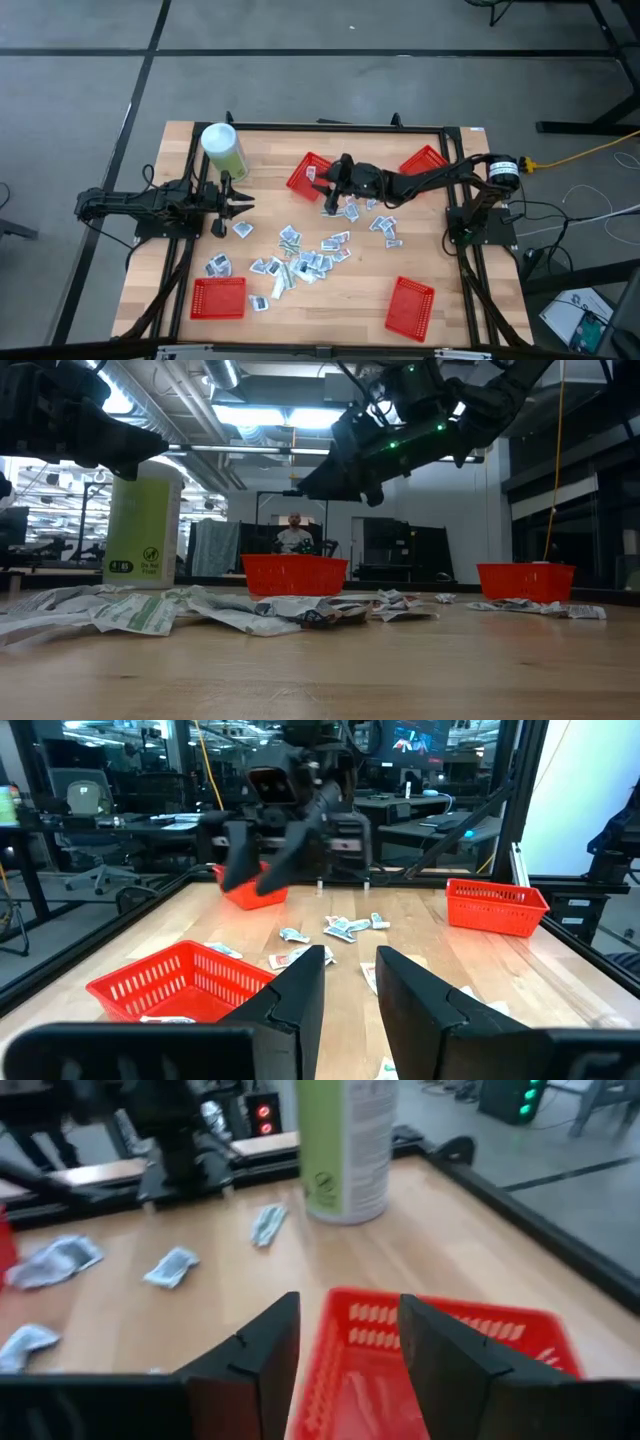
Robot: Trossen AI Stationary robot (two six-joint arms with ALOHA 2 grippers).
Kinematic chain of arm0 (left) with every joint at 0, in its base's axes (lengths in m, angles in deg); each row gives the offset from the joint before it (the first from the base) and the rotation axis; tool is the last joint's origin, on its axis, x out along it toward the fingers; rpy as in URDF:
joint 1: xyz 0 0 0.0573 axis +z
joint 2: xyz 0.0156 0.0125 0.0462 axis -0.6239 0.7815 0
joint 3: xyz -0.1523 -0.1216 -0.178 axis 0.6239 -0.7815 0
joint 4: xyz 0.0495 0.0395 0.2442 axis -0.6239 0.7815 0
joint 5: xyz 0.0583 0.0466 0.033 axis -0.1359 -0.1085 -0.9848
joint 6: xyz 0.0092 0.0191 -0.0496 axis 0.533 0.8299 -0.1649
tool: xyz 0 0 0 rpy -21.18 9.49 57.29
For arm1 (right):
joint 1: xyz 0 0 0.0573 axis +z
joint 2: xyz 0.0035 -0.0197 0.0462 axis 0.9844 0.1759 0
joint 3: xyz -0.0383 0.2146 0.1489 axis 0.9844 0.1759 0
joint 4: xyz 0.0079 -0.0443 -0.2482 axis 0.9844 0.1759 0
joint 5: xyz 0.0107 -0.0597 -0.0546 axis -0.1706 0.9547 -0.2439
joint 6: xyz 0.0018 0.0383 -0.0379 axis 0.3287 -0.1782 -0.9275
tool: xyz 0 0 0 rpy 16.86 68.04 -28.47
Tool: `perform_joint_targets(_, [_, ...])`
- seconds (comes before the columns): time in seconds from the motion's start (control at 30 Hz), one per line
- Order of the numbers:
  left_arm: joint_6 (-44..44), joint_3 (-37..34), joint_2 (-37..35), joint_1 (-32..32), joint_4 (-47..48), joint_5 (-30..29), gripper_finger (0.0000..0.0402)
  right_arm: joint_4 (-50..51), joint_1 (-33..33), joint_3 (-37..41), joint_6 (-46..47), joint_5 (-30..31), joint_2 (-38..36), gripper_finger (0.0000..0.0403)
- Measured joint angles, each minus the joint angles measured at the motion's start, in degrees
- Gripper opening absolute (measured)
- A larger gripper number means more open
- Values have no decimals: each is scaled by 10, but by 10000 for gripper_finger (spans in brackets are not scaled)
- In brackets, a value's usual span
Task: Pick & Place First Aid Supplies
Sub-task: Put the orange ointment pack into the red container
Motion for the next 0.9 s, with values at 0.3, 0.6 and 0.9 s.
perform_joint_targets(0.3, [0,0,0,0,0,0,88,108,58,0,0,0,0,165])
perform_joint_targets(0.6, [0,0,0,0,0,0,88,235,116,0,8,-13,0,165])
perform_joint_targets(0.9, [0,0,0,0,0,0,88,337,150,0,30,-20,0,165])
